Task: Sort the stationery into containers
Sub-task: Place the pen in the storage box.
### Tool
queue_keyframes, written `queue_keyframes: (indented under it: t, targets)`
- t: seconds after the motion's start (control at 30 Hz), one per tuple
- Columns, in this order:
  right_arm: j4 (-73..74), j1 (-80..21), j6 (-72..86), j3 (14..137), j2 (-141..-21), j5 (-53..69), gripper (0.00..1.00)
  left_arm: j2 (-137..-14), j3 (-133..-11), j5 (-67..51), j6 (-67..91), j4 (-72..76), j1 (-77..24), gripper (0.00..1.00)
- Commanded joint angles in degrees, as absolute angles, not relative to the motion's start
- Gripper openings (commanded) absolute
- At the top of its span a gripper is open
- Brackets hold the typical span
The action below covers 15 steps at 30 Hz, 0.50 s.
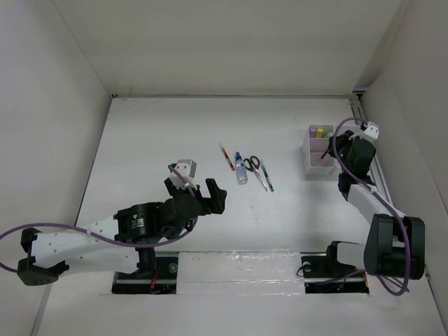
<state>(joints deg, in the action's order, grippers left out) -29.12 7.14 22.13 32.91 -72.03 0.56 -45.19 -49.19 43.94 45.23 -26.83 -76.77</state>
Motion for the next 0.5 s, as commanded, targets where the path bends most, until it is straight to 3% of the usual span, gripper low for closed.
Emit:
queue_keyframes:
  t: [0.0,0.13,0.47]
  targets:
    - [-34.1,7.5,22.3,33.8,-69.9,-3.2,0.0,-45.1,-49.0,44.3,44.5,-25.3,-76.8,1.0]
    - [-34.6,9.0,21.6,38.4,-71.4,-5.4,0.0,-45.1,-49.0,43.8,44.5,-25.9,-76.8,1.0]
    - [-37.4,16.2,22.7,50.4,-81.5,5.3,0.0,-44.0,-48.4,43.8,43.9,-25.3,-76.8,1.0]
